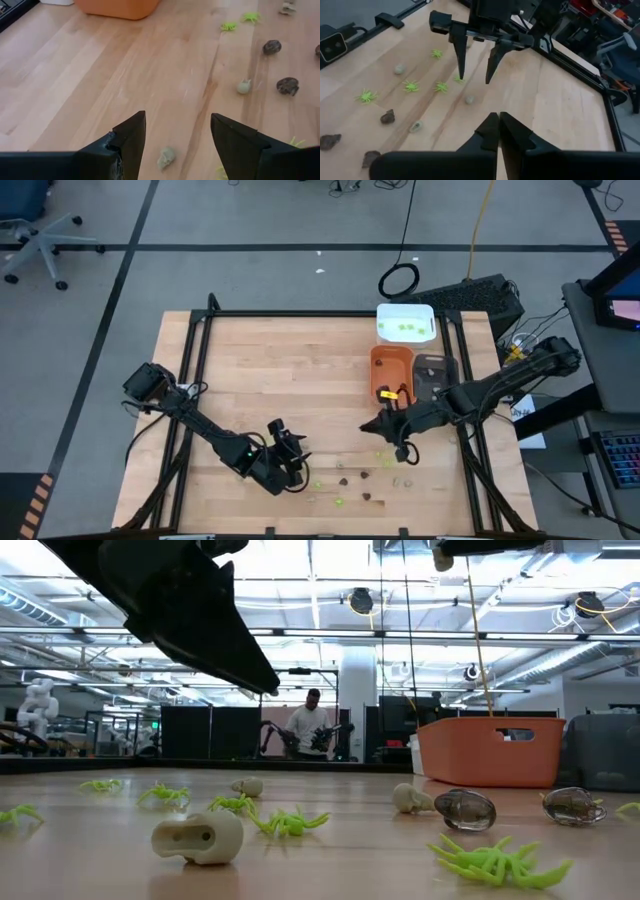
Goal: Sort Halloween decoration
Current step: Put the white skull toy into the black bin, then put the green spider toy into the white bin
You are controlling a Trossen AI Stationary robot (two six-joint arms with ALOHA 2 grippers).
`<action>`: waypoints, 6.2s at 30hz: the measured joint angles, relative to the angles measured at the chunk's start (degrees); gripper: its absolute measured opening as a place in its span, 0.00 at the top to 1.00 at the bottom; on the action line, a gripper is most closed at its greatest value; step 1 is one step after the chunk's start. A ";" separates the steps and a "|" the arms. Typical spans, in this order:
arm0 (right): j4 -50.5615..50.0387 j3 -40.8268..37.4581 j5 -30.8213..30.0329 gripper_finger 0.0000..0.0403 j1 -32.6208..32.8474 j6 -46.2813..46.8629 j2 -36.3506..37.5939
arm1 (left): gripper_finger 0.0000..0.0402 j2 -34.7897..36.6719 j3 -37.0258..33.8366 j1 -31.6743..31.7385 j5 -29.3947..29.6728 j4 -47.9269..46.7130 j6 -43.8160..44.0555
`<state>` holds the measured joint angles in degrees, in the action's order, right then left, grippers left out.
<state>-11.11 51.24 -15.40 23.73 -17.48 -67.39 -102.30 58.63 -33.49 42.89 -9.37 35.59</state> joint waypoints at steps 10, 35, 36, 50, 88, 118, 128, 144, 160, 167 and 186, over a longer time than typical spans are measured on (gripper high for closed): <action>-1.20 0.00 -1.03 1.00 0.02 -5.26 0.60 | 0.44 0.00 0.00 3.04 -0.87 -0.20 -5.29; 0.11 0.02 -0.85 1.00 0.02 10.44 0.60 | 0.44 0.00 0.00 5.24 -1.09 -0.57 -8.96; 0.09 0.02 -0.83 1.00 0.02 12.17 0.60 | 0.44 0.00 0.00 5.14 -1.09 -0.56 -8.94; -0.73 0.11 -0.82 1.00 0.02 37.54 0.62 | 0.44 0.00 0.00 2.53 -1.37 -0.11 -3.86; -60.70 -13.91 -10.10 0.99 -18.91 83.66 5.87 | 0.44 -0.02 0.02 -5.52 -12.09 -4.34 -5.27; -28.07 -11.34 -25.81 0.74 12.58 85.11 7.44 | 0.70 -1.43 -2.45 -2.00 -17.02 -12.39 1.60; -3.66 -11.34 -36.94 0.74 21.49 68.32 3.69 | 0.80 -1.60 -6.10 -1.78 -18.47 -4.34 1.58; 20.92 -11.34 -37.07 0.74 22.20 48.21 -10.19 | 1.00 -0.49 -6.25 -3.04 -18.43 -1.99 -1.46; 37.07 -11.34 -36.85 0.74 22.14 39.10 -18.81 | 0.79 -0.51 -6.25 -5.83 -13.28 4.13 3.44; 37.42 -11.34 -36.83 0.74 22.16 39.08 -18.81 | 0.46 -4.51 -6.23 -5.93 -11.01 8.44 5.94; 37.45 -11.34 -36.79 0.74 22.21 38.82 -18.81 | 0.96 -8.00 -6.01 -5.64 -10.38 7.15 10.46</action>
<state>26.33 39.90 -52.18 45.93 21.34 -86.19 -110.30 52.62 -39.13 32.51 -2.22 46.05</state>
